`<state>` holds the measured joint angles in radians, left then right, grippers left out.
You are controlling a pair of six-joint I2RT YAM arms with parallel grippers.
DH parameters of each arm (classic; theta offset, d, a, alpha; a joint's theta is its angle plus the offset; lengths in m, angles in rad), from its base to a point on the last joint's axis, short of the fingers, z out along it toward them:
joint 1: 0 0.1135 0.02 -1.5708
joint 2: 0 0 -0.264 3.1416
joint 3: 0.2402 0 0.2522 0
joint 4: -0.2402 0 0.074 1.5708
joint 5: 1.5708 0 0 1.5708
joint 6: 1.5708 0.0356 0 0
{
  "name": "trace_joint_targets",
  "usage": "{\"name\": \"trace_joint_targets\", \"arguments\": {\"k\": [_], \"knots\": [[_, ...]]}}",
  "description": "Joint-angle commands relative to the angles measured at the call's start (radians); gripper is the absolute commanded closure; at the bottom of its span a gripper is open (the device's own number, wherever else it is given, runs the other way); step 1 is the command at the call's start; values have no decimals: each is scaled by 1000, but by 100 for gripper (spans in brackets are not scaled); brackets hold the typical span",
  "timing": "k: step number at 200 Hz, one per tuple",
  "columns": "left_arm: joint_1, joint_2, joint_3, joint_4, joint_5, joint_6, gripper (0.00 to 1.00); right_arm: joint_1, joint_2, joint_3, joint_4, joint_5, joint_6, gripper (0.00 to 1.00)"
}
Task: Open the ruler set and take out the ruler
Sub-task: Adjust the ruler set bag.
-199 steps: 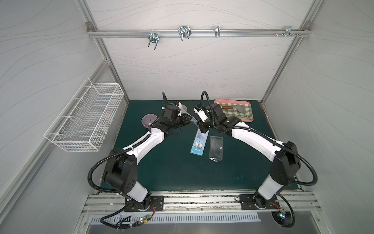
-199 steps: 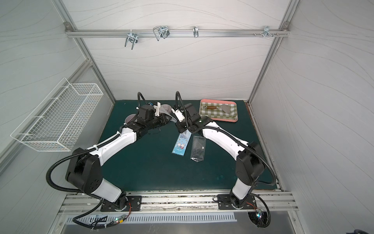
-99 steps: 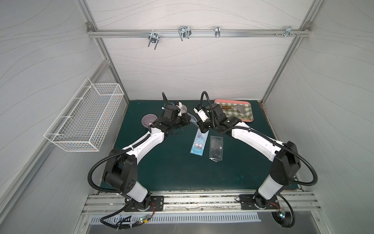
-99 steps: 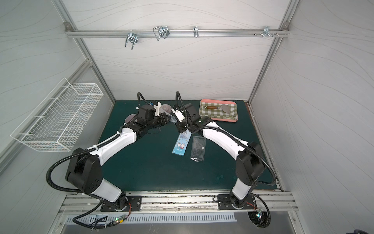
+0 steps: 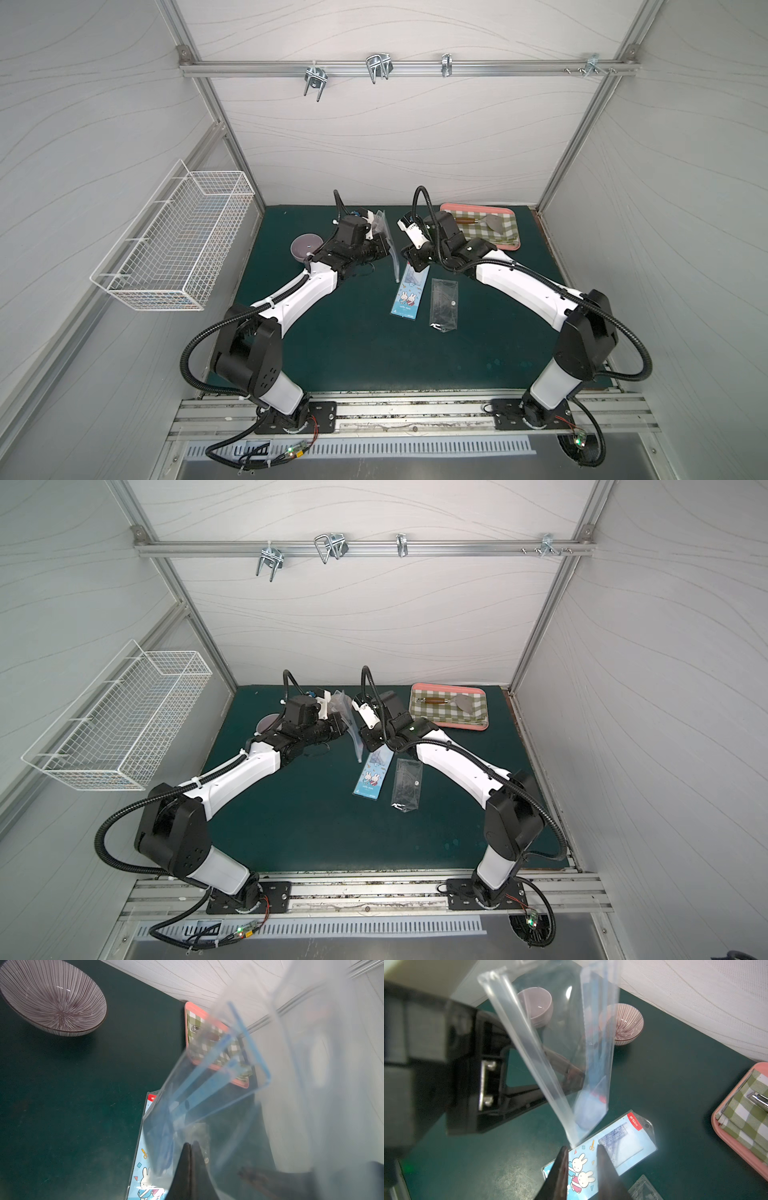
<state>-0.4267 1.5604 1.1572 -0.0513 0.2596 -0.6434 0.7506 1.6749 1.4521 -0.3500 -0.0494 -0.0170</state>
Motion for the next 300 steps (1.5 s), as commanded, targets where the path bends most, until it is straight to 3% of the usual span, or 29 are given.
{"name": "trace_joint_targets", "arguments": {"k": [1, 107, 187, 300], "knots": [[-4, -7, 21, 37, 8, -8, 100, -4, 20, 32, 22, -25, 3, 69], [-4, -3, 40, 38, 4, -18, 100, 28, 47, 33, 62, -54, 40, 66], [-4, -20, 39, 27, 7, -11, 100, 38, 67, 38, 60, 39, 28, 69], [-4, -25, 38, 21, 17, -2, 100, 30, 66, 47, 57, 64, 16, 69]]}}
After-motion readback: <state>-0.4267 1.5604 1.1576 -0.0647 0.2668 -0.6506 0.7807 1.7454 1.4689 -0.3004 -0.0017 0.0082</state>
